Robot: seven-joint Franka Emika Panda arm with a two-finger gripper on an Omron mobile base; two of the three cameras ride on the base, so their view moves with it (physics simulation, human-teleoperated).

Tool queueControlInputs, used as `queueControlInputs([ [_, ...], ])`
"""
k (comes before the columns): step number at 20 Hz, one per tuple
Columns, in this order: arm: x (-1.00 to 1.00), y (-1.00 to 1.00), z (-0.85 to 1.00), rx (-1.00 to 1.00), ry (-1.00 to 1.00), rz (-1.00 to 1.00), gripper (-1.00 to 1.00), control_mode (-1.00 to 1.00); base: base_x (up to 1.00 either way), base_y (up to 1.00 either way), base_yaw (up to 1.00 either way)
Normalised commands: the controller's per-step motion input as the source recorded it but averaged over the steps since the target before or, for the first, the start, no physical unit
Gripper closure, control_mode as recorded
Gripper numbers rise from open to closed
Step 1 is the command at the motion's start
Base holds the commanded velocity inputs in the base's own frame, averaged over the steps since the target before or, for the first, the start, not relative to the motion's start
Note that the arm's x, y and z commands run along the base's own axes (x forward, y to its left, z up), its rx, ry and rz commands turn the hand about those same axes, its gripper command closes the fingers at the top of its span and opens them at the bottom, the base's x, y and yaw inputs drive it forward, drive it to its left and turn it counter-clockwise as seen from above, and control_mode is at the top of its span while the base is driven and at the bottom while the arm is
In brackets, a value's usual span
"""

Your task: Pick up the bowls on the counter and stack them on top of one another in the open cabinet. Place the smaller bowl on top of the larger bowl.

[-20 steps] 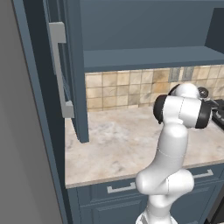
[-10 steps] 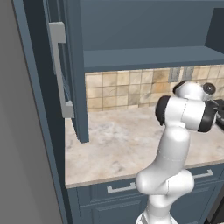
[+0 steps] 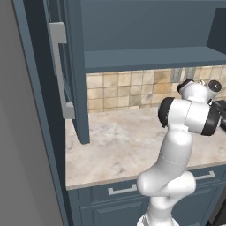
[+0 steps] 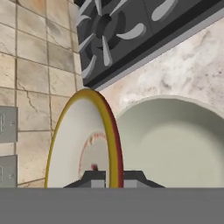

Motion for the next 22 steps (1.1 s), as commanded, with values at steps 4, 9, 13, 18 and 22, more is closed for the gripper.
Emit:
queueControlInputs([
  [4,-0.15,0.0,-0.13,-0.04,0.0,0.0,1.0,-1.0,0.0,0.0,0.0],
  [9,-0.32,0.05,-0.16,-0.06,0.0,0.01,1.0,-1.0,0.0,0.0,0.0],
  [13,0.0,0.0,0.0,0.0,0.0,0.0,1.0,-1.0,0.0,0.0,0.0],
  [18,0.0,0.2,-0.14,-0.03,0.0,0.0,1.0,-1.0,0.0,0.0,0.0],
  [22,0.0,0.36,-0.2,-0.05,0.0,0.0,1.0,-1.0,0.0,0.0,0.0],
])
